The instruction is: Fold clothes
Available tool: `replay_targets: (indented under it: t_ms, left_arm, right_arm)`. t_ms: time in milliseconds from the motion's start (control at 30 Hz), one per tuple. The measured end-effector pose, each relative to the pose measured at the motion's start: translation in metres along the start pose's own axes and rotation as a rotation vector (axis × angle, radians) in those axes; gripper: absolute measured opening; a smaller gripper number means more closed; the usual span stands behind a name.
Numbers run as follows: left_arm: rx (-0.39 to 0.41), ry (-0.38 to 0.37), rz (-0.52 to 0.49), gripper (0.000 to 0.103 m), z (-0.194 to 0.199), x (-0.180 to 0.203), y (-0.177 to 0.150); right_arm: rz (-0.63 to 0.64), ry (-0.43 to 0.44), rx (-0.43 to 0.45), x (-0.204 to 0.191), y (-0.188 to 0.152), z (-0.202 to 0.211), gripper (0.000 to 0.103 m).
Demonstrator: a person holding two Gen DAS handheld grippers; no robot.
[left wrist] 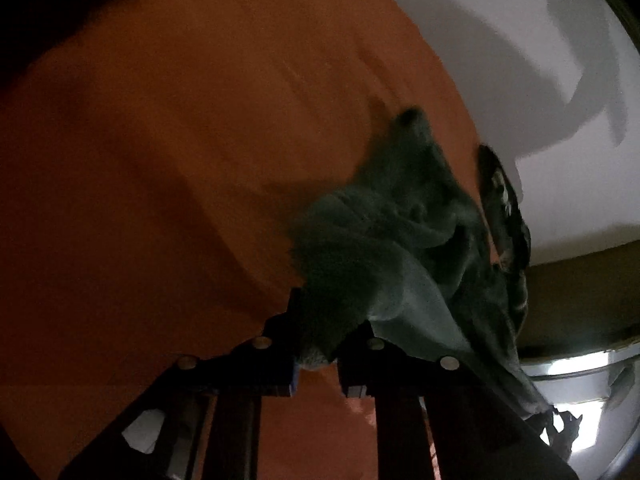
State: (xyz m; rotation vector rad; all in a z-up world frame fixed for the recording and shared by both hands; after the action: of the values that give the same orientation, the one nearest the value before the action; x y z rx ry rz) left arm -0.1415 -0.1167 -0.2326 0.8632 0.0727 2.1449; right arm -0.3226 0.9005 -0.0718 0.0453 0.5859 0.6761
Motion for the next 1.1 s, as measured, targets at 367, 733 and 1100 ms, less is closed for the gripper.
replay_targets:
  t_ms: [367,733,1100]
  left_arm:
    - [-0.107,-0.044,-0.139,0.026,-0.002,0.012,-0.010]
    - [-0.127,-0.021,0.003,0.028,-0.027,-0.002,-0.002]
    - [-0.121,-0.034,0.075,0.028,-0.028,-0.014,-0.001]
  right_arm:
    - [0.040,-0.134,-0.185,0.090,-0.076,-0.092,0.068]
    - [0.188,-0.015,0.121,0.111,-0.075,-0.095,0.068]
    - [0.255,-0.135,0.292,0.103,-0.022,0.037,0.006]
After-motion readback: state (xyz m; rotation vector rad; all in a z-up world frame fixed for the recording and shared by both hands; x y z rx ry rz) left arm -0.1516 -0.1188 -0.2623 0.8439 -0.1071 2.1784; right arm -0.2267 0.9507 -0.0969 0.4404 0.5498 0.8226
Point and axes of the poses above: each gripper's, at about its wrist camera, not at the fingertips, and z roughly against the way its jaws point, x to its right, y to its top, the point moved 5 cm from there along -z, roughly the way its jaws point, and after that the axes turned 11 degrees about -z, right-handed, at the moved point
